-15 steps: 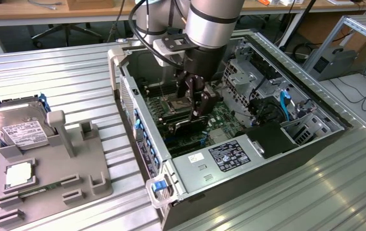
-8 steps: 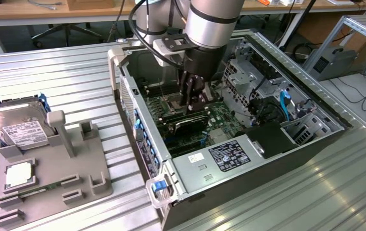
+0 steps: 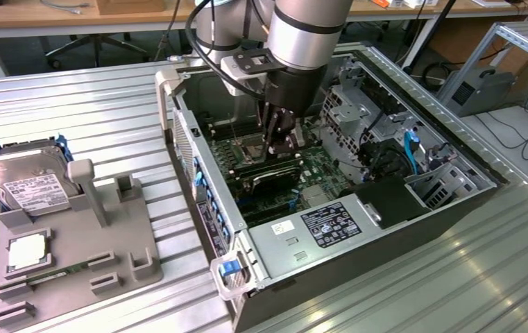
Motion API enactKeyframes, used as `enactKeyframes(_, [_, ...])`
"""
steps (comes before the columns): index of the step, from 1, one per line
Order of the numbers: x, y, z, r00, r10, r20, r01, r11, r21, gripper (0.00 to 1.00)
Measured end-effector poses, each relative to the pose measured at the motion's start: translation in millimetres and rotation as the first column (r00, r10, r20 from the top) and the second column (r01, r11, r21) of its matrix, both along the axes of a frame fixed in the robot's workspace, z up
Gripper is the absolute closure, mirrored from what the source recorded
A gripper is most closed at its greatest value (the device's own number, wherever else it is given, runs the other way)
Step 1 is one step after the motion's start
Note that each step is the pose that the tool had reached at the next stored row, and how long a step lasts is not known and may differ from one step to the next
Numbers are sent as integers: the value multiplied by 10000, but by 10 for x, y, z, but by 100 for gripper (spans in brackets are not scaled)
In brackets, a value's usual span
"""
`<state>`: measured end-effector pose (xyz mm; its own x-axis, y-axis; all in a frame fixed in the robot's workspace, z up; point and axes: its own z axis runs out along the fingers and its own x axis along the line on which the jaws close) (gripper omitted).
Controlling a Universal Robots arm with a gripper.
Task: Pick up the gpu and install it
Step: 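Press down on the gpu until it lock into place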
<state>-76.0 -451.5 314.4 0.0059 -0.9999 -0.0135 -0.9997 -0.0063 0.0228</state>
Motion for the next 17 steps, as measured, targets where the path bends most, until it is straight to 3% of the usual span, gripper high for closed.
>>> enactKeyframes(7, [0,0,-1,10000,0,0,0,10000,0,89])
enactKeyframes(17, [-1,0,-193,10000,15,21,-15,10000,4,89])
